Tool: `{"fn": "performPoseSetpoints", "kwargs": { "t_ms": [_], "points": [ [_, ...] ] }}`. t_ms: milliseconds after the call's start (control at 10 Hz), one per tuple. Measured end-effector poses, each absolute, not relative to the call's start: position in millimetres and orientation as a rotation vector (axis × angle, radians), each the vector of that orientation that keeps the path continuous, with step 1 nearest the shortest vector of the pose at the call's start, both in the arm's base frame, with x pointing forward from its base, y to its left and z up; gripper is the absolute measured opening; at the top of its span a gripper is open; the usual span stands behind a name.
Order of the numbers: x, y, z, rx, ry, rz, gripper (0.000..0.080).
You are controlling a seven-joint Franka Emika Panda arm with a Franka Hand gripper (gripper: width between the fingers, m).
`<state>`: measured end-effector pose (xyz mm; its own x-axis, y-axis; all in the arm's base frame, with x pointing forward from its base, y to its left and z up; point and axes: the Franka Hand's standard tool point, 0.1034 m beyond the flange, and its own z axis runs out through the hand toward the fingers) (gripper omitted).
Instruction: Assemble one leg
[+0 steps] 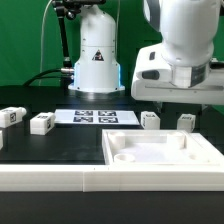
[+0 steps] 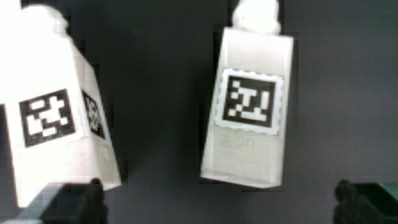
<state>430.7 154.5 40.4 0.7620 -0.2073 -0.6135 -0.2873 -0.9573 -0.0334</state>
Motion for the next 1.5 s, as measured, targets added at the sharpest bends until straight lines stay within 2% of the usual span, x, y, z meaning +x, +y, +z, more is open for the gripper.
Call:
{"fn": "performPoseSetpoints", "kwargs": {
  "t_ms": [500, 1200, 1400, 1500],
  "points": [
    [417.6, 174.1, 28.1, -2.837, 0.364, 0.997, 0.0649],
    [402.1, 169.6, 8.6, -2.84, 0.376, 1.027, 0.0649],
    [402.2, 169.4, 8.6, -2.839, 0.376, 1.027, 0.0387],
    [402.2, 169.4, 8.6, -2.839, 0.376, 1.027, 0.0288]
  ]
}}
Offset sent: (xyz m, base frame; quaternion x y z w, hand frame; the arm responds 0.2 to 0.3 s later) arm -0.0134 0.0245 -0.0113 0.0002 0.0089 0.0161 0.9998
